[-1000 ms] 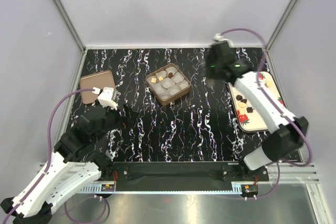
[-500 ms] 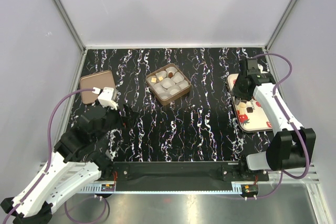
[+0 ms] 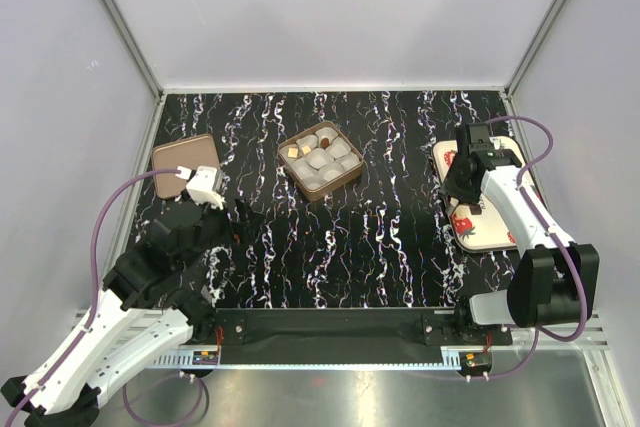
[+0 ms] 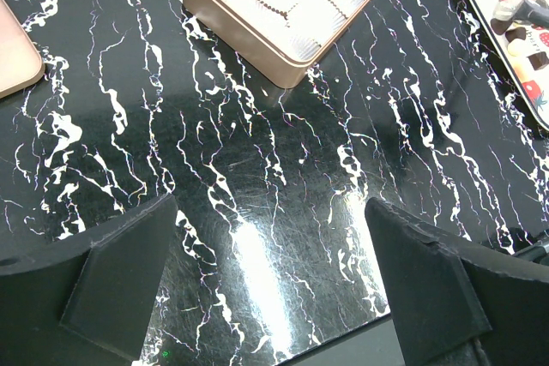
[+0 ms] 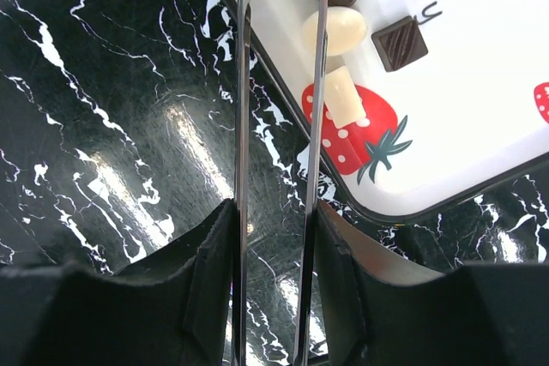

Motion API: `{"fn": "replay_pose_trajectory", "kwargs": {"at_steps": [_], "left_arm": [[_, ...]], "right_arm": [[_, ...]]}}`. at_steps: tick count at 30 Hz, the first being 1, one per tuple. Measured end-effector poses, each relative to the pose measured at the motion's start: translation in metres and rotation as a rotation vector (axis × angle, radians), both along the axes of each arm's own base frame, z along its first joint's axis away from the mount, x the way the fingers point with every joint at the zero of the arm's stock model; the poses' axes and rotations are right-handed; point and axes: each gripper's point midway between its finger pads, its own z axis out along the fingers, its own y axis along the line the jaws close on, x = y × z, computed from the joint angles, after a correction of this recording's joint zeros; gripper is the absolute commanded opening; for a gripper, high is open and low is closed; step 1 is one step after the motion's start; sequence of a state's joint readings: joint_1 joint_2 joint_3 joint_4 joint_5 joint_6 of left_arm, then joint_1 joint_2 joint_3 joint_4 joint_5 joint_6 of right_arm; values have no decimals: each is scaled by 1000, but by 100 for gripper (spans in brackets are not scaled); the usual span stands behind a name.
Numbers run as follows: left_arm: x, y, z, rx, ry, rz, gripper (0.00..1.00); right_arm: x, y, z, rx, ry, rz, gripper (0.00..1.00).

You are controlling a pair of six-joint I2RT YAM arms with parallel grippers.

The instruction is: Pack the chocolate

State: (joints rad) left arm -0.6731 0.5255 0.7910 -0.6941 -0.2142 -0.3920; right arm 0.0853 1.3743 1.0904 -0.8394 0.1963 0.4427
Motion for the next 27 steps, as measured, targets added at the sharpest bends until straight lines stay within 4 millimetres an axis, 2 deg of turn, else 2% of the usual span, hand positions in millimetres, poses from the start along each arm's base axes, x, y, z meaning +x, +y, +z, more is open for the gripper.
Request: {"fn": "replay_pose_trajectory", "kwargs": {"at_steps": [7,23,27], "left_arm": [[0,0,0,0,0,0,99],[0,0,0,0,0,0,99],[0,0,0,0,0,0,99]], "right_arm": [[-7,2,-10,19,24,-3,46],[-13,9,-14,57,51,13,50],[-16,9,-15,55,64,13,47]]}}
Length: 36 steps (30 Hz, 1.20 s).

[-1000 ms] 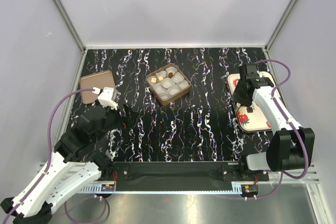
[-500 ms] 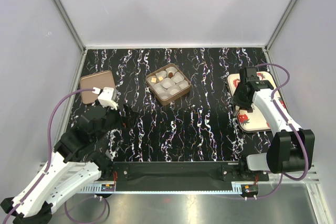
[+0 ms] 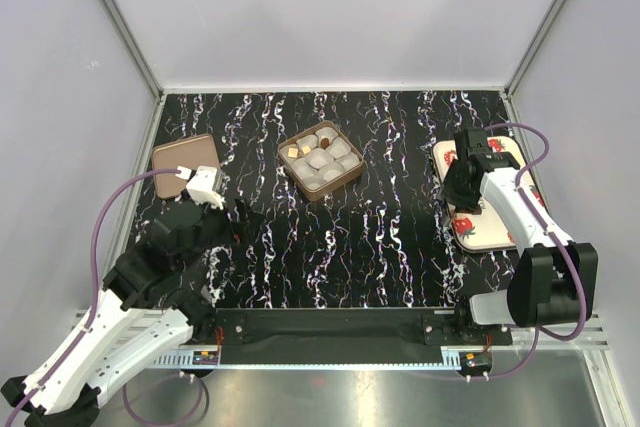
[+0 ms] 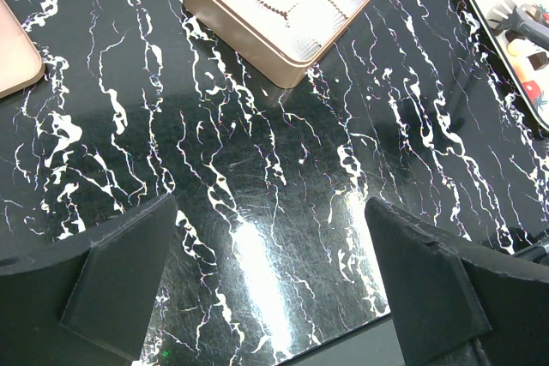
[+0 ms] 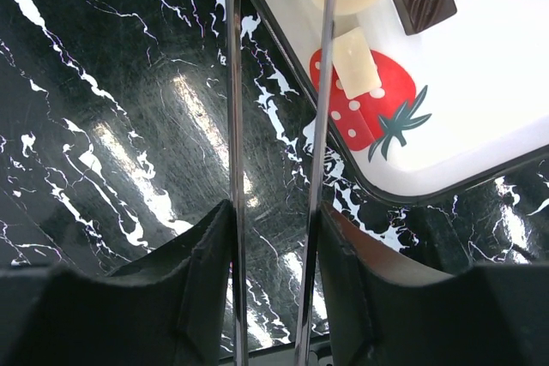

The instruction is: Pack the chocolate

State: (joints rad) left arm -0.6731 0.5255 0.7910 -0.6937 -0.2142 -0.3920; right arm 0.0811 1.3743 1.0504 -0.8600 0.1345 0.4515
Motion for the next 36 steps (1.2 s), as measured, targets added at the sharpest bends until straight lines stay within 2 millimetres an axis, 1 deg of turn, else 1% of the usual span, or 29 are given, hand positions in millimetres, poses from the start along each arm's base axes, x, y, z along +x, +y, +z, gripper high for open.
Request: {"fn": "replay_pose_trajectory", "kwargs": {"at_steps": [9,16,27,30,32,34,36], "left_arm": [[0,0,0,0,0,0,99],[0,0,0,0,0,0,99],[0,0,0,0,0,0,99],[0,0,0,0,0,0,99],[0,0,0,0,0,1,99],[0,0,0,0,0,0,99],[0,0,0,0,0,1,99]], "right_arm": [[-1,1,0,6,3,5,40],[0,2,3,10,-5,7,36],[25,5,43,21,-118,18,33],[33,12,54,37,-153,39,33],[40,24,64,43,-179,71,33],[52,45,77,48,-210,129,33],[64,73,89,59,-242,198,32]]}}
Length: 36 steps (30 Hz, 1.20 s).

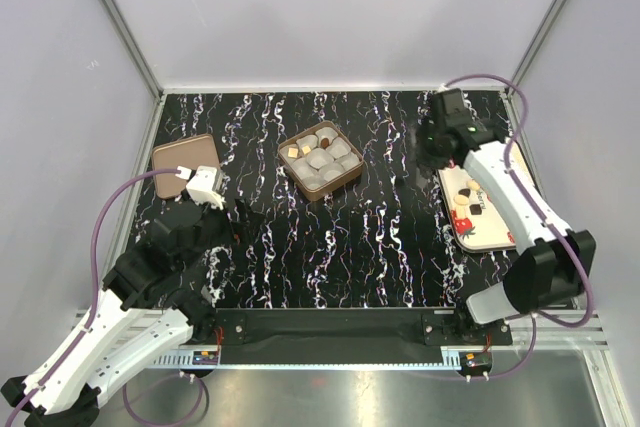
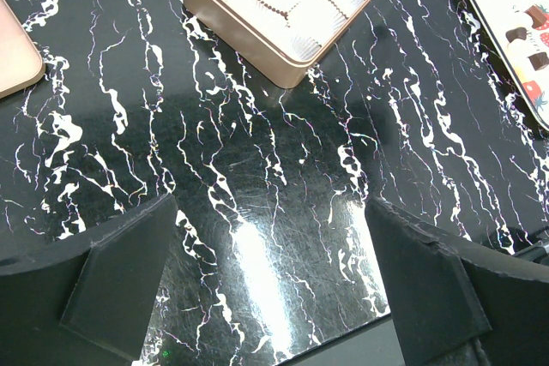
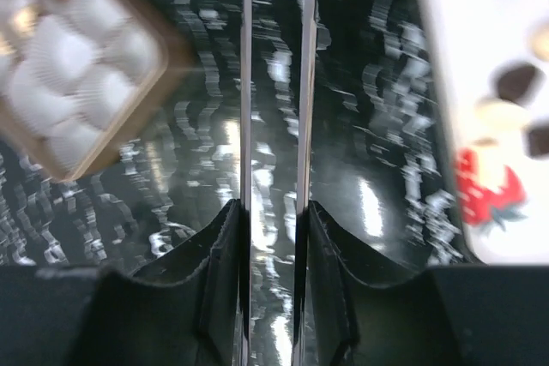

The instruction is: Pack the chocolate

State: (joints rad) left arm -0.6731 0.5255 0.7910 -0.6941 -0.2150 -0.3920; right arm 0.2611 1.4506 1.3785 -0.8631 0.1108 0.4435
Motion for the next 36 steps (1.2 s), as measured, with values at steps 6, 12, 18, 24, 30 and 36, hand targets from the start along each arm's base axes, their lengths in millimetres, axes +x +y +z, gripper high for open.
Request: {"fn": "replay_pose_trajectory", "kwargs": {"at_steps": [6,12,18,24,30,36], "left_arm": [[0,0,0,0,0,1,99],[0,0,0,0,0,1,99],[0,0,0,0,0,0,99],[0,0,0,0,0,0,99],[0,0,0,0,0,0,99],[0,0,0,0,0,0,99]], "right_arm": [[23,92,6,24,-39,187,32],[29,154,-32,4,18,298,32],[22,176,-58,-34,54,351,32],[28,177,-59,-71,32,352,35],[33,176,-61,-97,19,345,38],[34,177,-66,-119,21,351,41]]}}
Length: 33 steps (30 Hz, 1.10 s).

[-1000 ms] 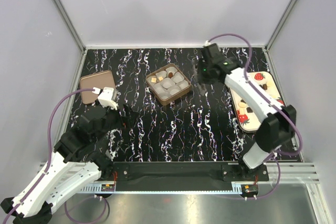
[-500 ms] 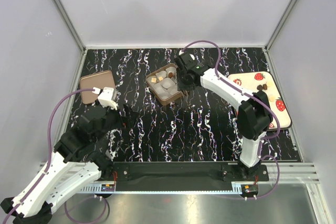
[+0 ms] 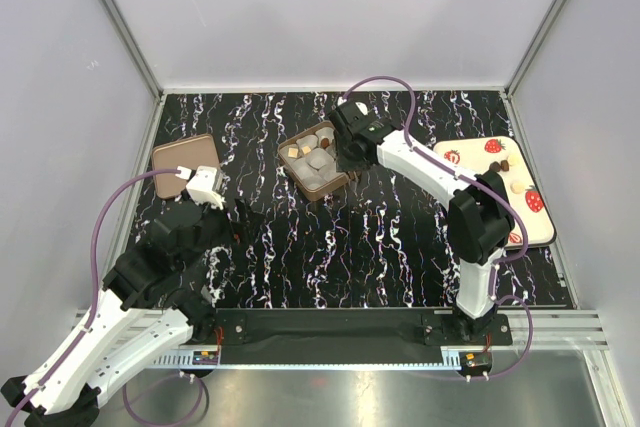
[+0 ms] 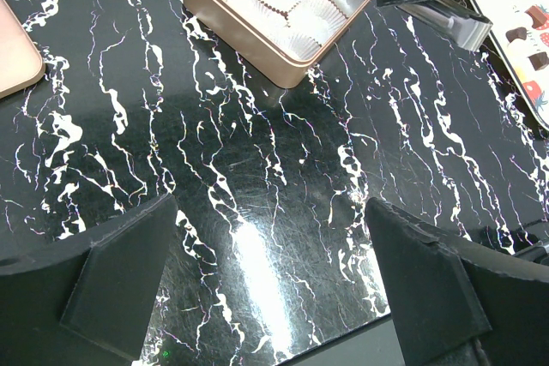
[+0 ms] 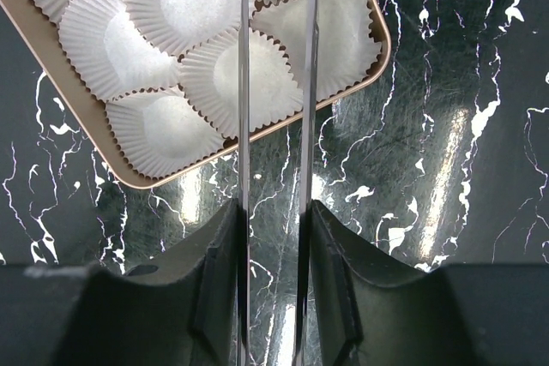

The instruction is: Pack the chocolate

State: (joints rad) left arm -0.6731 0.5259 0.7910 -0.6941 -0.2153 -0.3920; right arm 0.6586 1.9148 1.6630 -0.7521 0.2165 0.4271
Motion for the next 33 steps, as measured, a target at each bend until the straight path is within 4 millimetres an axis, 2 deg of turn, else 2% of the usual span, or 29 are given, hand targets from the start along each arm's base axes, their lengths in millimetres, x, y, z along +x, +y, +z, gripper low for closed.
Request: {"fn": "replay_pose_trajectory", "kwargs": {"at_steps": [13,24,29,33], "left_arm": [[0,0,0,0,0,0,99],[0,0,0,0,0,0,99],[0,0,0,0,0,0,99],[0,0,0,0,0,0,99]], "right_arm": [[0,2,2,-8,-10,7,45],[3,2,20,-18,-43,7,50],[0,-6,33,-37,-61,0,47],[-6,-23,59,-64,-101,-26,46]]}}
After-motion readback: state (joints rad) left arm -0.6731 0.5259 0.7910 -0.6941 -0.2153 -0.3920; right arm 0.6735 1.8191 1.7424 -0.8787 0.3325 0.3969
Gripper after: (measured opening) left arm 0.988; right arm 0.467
